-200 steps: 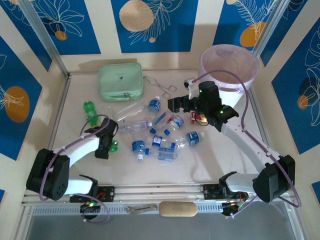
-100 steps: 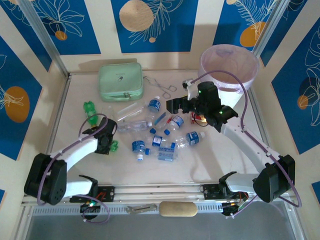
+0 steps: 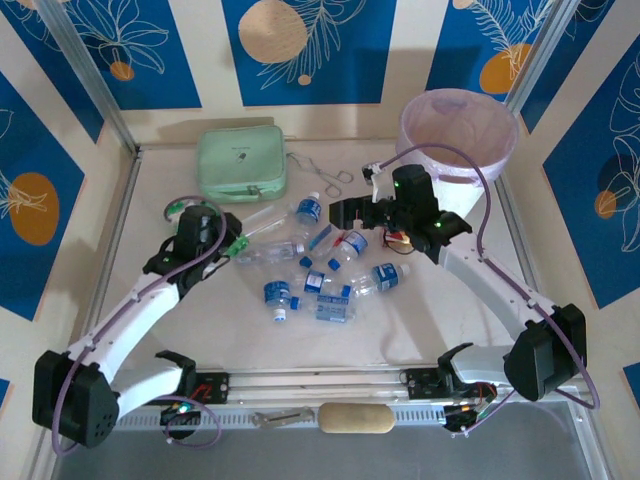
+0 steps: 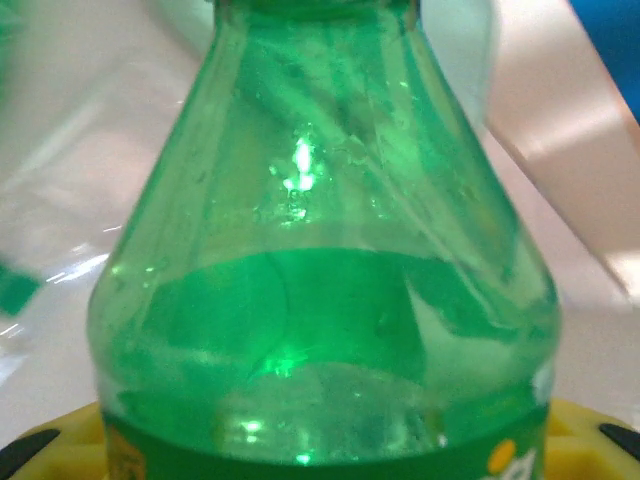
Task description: Put the plastic bottles in the bin
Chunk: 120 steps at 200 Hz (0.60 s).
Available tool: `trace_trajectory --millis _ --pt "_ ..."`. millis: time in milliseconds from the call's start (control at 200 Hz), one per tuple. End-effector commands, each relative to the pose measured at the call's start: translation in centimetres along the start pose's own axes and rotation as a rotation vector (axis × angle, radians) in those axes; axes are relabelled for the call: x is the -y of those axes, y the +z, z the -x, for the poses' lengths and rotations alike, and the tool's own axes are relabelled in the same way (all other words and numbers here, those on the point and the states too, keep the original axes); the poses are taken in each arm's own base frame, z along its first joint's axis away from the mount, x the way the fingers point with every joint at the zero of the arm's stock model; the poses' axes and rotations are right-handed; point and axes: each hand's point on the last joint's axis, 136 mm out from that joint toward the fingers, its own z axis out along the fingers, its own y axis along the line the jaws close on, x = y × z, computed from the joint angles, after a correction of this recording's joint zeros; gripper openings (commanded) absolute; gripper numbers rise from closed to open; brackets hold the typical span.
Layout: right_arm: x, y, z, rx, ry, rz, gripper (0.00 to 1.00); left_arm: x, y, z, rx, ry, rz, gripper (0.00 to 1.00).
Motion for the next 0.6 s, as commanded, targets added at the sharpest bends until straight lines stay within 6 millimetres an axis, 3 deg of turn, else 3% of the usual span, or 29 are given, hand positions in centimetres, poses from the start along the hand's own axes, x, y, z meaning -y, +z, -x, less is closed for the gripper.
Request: trace_trajectory --millis 0,125,245,595 --pt "-1.4 -0.6 2.1 0.036 0.052 0.07 0.99 7.3 -0.2 -1.2 -0.076 0.302 -0.31 0.41" --pt "-2.6 -0.5 2.5 0.035 0.08 0.134 0.99 11.6 -0.8 -4.3 -0.159 0.499 -0.511 0.43" --pt "-3.5 -0.2 2.7 0.032 0.089 0.182 1.0 14.6 -1.9 -6.8 -0.197 0.634 -0.664 0.43" --pt "-4.5 0.6 3.8 0.059 0.088 0.238 0.84 18.7 -4.8 -12.9 -0.333 0.816 -0.904 0.41"
